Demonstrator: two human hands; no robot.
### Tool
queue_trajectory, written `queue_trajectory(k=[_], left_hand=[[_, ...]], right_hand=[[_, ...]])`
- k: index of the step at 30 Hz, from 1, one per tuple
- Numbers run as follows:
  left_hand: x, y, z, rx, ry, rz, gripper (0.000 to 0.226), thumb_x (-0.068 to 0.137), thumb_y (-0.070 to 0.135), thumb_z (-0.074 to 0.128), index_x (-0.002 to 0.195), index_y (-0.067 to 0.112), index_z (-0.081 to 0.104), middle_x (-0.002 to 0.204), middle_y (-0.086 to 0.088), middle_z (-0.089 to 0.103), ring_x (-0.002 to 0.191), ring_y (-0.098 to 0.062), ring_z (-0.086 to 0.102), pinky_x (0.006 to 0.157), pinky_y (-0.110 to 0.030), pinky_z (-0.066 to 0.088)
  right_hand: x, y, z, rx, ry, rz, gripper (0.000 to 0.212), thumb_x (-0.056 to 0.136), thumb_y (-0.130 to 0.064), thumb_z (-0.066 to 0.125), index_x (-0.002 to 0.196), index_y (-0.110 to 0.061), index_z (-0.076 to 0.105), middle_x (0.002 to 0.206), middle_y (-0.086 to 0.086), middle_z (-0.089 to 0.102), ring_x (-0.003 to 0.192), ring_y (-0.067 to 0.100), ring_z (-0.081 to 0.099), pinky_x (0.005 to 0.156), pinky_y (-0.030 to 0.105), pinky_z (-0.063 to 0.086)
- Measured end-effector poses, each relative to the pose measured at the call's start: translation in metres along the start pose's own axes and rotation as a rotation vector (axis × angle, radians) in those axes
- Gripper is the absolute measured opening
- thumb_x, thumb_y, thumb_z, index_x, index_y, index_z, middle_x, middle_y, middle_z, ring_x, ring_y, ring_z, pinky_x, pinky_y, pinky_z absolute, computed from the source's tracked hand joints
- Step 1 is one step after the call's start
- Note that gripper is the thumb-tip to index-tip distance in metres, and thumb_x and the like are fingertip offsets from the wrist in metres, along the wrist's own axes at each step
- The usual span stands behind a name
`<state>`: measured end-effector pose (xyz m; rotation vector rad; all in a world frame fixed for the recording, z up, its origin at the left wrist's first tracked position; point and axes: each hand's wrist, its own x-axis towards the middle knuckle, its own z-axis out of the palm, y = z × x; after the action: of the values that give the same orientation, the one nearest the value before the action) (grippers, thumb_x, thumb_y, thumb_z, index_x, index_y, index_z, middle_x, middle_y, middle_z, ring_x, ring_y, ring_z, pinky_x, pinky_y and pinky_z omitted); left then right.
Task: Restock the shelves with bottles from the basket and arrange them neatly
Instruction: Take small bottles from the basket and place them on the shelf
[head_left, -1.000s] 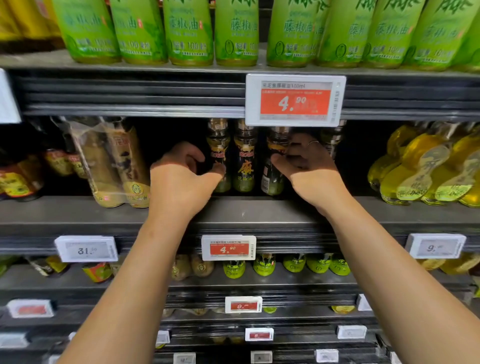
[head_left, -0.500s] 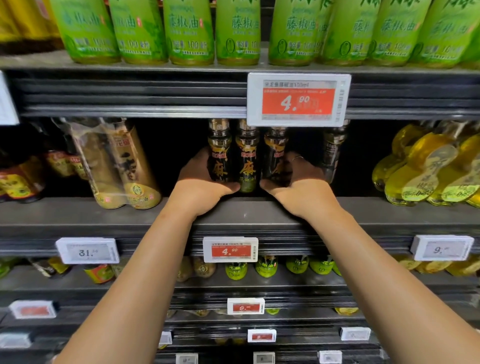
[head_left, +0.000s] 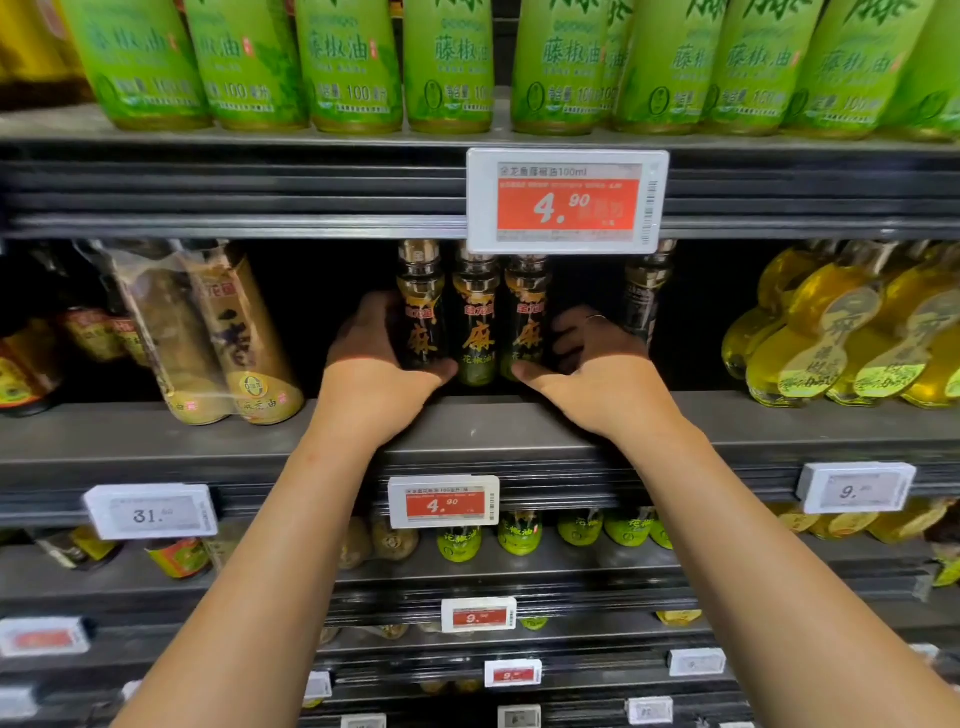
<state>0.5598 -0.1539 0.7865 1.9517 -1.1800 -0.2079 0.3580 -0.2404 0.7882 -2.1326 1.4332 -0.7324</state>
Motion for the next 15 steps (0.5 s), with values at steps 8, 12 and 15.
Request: queue_trajectory(k=[8,12,15], left_hand=[[-0.062,0.042,0.009,-0.226,0.150,0.470,0.027,0.081,0.031,0.071,0.107,0.032,0.063,0.090,0.016,0.061,0.081,-0.008,0.063,0.075,-0.034,0.057],[-0.063,0.079,0.053,-0.133,-0.347,0.443,0.055,0.086,0.040,0.071,0.136,0.028,0.051,0.117,0.007,0.061,0.108,-0.006,0.060,0.092,-0.032,0.055],[-0.050,0.101,0.081,0.027,-0.437,0.395,0.078,0.089,0.045,0.069,0.151,0.016,0.033,0.134,-0.008,0.053,0.125,-0.025,0.052,0.092,-0.028,0.044]], right_hand=[[-0.008,0.054,-0.052,0.164,0.298,0.041,0.017,0.080,-0.024,0.082,0.092,-0.024,0.070,0.087,-0.006,0.074,0.085,0.017,0.071,0.072,0.020,0.048],[0.016,0.060,-0.063,0.120,0.301,0.105,0.034,0.083,-0.025,0.078,0.112,-0.011,0.065,0.108,0.005,0.070,0.103,0.026,0.067,0.089,0.033,0.053],[0.026,0.059,-0.059,0.018,0.149,0.071,0.046,0.088,-0.024,0.071,0.130,-0.009,0.062,0.128,0.010,0.065,0.115,0.028,0.062,0.096,0.035,0.050]])
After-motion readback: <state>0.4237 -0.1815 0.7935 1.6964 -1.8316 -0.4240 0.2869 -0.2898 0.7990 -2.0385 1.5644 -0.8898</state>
